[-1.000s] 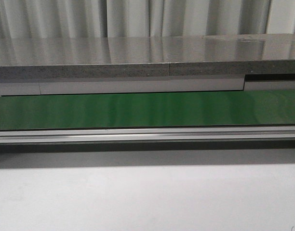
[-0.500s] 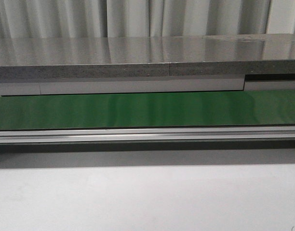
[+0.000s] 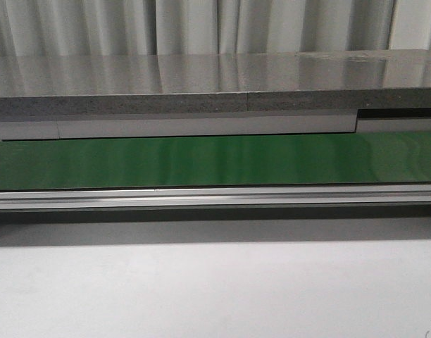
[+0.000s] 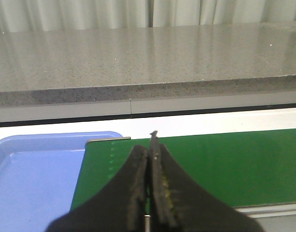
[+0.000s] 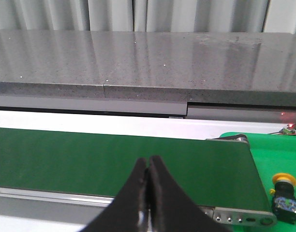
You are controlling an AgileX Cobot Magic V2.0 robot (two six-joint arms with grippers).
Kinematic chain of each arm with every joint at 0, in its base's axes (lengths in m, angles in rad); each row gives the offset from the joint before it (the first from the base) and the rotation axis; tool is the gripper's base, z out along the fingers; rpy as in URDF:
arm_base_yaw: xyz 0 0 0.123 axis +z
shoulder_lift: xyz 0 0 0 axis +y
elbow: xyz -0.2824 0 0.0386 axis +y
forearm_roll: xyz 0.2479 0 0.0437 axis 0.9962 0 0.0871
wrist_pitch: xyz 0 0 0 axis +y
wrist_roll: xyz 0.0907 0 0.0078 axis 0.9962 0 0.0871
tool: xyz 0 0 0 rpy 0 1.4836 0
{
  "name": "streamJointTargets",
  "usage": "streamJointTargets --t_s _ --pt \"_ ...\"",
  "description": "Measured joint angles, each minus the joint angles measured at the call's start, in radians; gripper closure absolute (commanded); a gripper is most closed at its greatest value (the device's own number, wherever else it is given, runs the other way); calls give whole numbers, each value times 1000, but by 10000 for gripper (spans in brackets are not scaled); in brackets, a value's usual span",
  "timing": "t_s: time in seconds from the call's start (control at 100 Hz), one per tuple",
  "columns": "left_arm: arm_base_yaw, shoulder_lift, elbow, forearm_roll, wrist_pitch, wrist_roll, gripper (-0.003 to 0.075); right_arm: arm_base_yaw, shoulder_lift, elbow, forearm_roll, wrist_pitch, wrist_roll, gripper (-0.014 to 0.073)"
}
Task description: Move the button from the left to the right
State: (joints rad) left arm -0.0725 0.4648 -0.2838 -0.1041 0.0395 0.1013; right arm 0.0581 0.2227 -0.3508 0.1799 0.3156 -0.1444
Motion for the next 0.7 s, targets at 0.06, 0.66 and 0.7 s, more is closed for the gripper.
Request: streamJointTargets --t_s 0.06,0.66,0.7 --pt "0 0 0 0 0 0 741 15 -33 39 -48 -21 64 661" --pt "0 0 0 0 0 0 741 22 -232 378 -132 -190 191 661" --pt "0 0 0 0 0 0 741 22 -232 378 -132 -195 191 661"
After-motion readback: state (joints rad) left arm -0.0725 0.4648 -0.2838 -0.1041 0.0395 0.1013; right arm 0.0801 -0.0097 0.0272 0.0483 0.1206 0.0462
